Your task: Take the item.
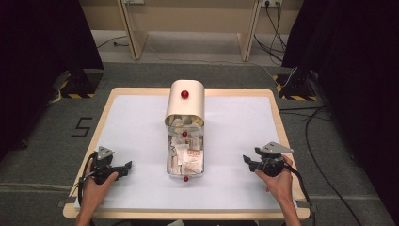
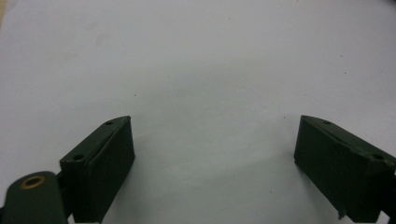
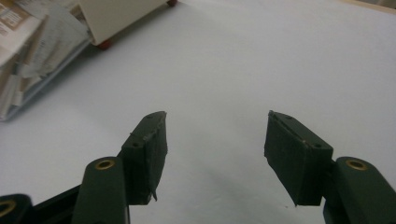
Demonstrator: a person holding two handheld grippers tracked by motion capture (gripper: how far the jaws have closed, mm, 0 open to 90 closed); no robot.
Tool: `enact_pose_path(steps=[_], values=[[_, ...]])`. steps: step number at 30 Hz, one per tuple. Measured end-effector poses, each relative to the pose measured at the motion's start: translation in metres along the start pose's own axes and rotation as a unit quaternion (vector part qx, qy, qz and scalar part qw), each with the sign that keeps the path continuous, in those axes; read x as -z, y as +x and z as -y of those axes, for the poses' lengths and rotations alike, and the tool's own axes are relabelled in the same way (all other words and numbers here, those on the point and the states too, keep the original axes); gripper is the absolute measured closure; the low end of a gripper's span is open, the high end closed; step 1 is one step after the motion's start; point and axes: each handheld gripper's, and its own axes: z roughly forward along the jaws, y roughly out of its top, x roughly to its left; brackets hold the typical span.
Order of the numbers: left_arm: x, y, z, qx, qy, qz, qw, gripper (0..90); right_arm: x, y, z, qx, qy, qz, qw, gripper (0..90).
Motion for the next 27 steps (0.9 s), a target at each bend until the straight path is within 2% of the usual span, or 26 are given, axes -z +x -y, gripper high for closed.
enact_pose_path(steps=[3, 6, 7, 15, 21, 23, 27], values=[[0.0, 0.0, 0.0, -0.001, 0.001, 0.0, 1.0, 11.3, 0.002, 0.008, -0.005, 0.01, -0.005, -0.005, 0.9999, 41.2], [0.0, 0.0, 0.0, -0.001, 0.001, 0.0, 1.0, 11.3, 0.004, 0.013, -0.008, 0.01, -0.01, -0.014, 0.9998, 41.5], [0.0, 0.0, 0.0, 0.0, 0.0, 0.0, 1.0, 11.3, 0.005, 0.019, -0.011, 0.019, -0.012, -0.018, 0.9996, 41.8], [0.0, 0.0, 0.0, -0.001, 0.0, 0.0, 1.0, 11.3, 0.009, 0.041, -0.023, 0.037, -0.024, -0.048, 0.9979, 43.3], [0.0, 0.0, 0.0, -0.001, 0.0, 0.0, 1.0, 11.3, 0.009, 0.057, -0.029, 0.048, -0.03, -0.068, 0.9961, 43.9], [0.0, 0.0, 0.0, -0.001, 0.001, 0.0, 1.0, 11.3, 0.009, 0.064, -0.032, 0.055, -0.033, -0.083, 0.9945, 45.0], [0.0, 0.0, 0.0, 0.0, 0.0, 0.0, 1.0, 11.3, 0.011, 0.076, -0.038, 0.066, -0.036, -0.097, 0.9924, 46.1]])
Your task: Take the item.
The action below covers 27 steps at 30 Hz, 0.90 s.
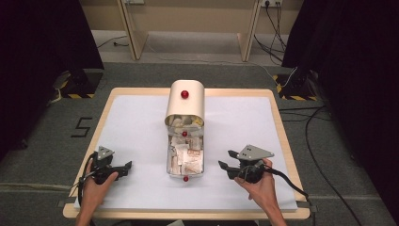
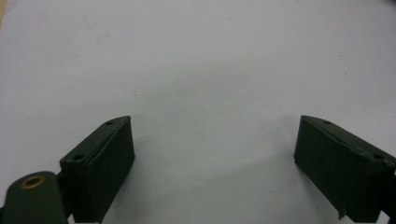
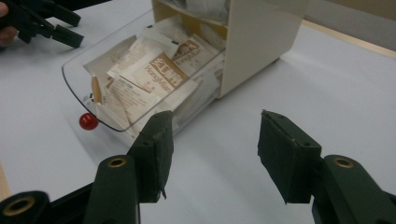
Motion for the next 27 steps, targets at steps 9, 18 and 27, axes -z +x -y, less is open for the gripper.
enact_pose_path(steps=[9, 18, 27], values=[[0.0, 0.0, 0.0, -0.001, 0.001, 0.0, 1.0, 11.3, -0.005, 0.014, -0.009, 0.008, -0.013, -0.029, 0.9995, 49.9], [0.0, 0.0, 0.0, -0.001, 0.001, 0.0, 1.0, 11.3, -0.018, 0.031, -0.016, 0.021, -0.022, -0.059, 0.9978, 53.8], [0.0, 0.0, 0.0, 0.0, 0.0, 0.0, 1.0, 11.2, -0.033, 0.042, -0.02, 0.03, -0.021, -0.079, 0.9962, 58.1]])
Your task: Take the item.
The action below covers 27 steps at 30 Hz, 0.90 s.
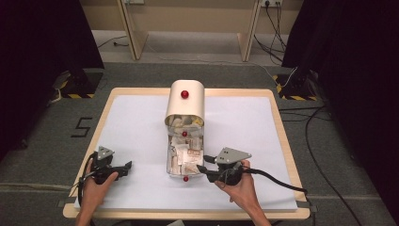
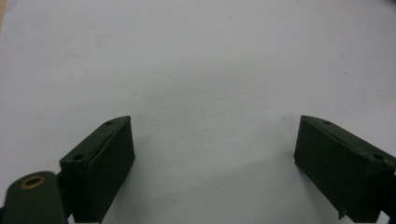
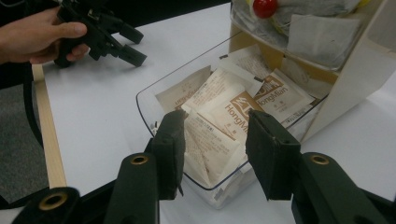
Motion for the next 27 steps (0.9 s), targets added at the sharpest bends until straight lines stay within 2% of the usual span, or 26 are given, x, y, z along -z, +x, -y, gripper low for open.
enact_pose_path(steps=[6, 8, 20, 27], values=[[0.0, 0.0, 0.0, 0.0, 0.0, 0.0, 1.0, 11.3, -0.011, 0.007, 0.0, 0.012, 0.009, -0.011, 0.9998, 59.7], [0.0, 0.0, 0.0, 0.001, -0.001, 0.0, 1.0, 11.3, -0.019, 0.009, 0.001, 0.009, 0.008, -0.02, 0.9997, 61.7], [0.0, 0.0, 0.0, 0.0, 0.0, 0.0, 1.0, 11.2, -0.036, 0.014, 0.003, 0.022, 0.022, -0.028, 0.9991, 67.0], [0.0, 0.0, 0.0, 0.0, 0.0, 0.0, 1.0, 11.3, -0.044, 0.015, 0.006, 0.027, 0.033, -0.025, 0.9988, 71.9]])
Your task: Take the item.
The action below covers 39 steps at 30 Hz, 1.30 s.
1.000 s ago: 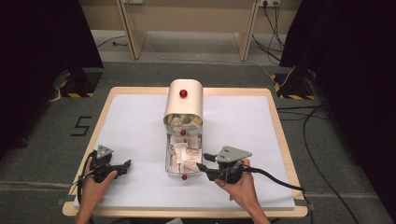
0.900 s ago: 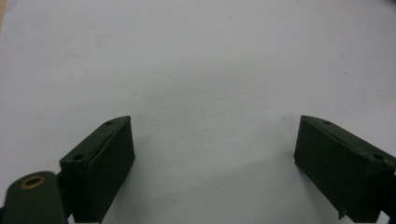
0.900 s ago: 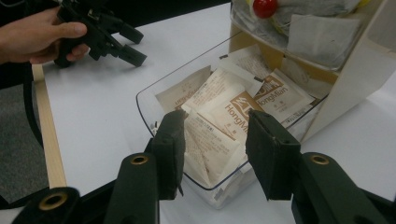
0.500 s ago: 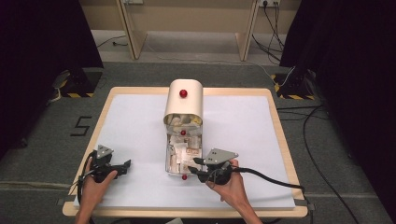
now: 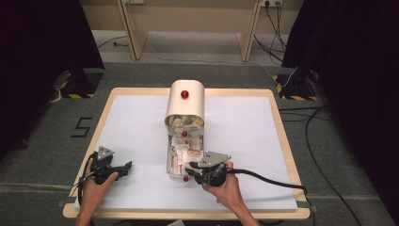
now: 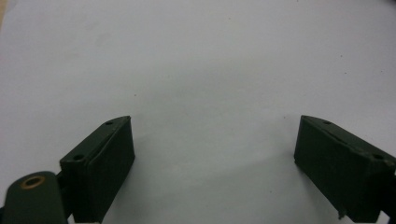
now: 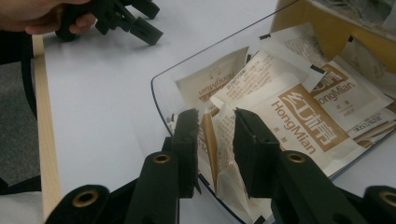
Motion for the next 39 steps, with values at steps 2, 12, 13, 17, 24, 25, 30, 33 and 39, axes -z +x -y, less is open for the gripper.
enact_pose_path(steps=[2, 12, 13, 17, 24, 25, 30, 33, 39], values=[[0.0, 0.0, 0.0, 0.0, 0.0, 0.0, 1.0, 11.3, -0.002, 0.0, 0.001, 0.002, 0.003, 0.001, 1.0, 74.8], [0.0, 0.0, 0.0, 0.001, -0.001, 0.0, 1.0, 11.3, -0.001, 0.0, 0.002, 0.014, 0.0, 0.013, 0.9998, 87.2], [0.0, 0.0, 0.0, 0.001, -0.001, 0.0, 1.0, 11.3, 0.002, 0.0, 0.0, 0.013, -0.005, 0.012, 0.9998, 87.7], [0.0, 0.0, 0.0, 0.0, 0.0, 0.0, 1.0, 11.3, 0.006, -0.001, -0.002, 0.011, -0.014, 0.012, 0.9998, 88.1], [0.0, 0.0, 0.0, 0.0, 0.0, 0.0, 1.0, 11.3, 0.018, -0.004, -0.009, 0.008, -0.036, 0.017, 0.9992, 88.4], [0.0, 0.0, 0.0, 0.001, -0.001, 0.0, 1.0, 11.3, 0.022, -0.005, -0.011, 0.009, -0.042, 0.02, 0.9989, 88.4], [0.0, 0.0, 0.0, 0.001, -0.001, 0.0, 1.0, 11.3, 0.029, -0.008, -0.015, 0.007, -0.054, 0.026, 0.9981, 88.4], [0.0, 0.0, 0.0, 0.0, 0.0, 0.0, 1.0, 11.3, 0.032, -0.009, -0.016, 0.008, -0.058, 0.028, 0.9979, 88.4], [0.0, 0.0, 0.0, 0.001, -0.001, 0.0, 1.0, 11.3, 0.043, -0.012, -0.02, 0.009, -0.068, 0.038, 0.9969, 88.5]])
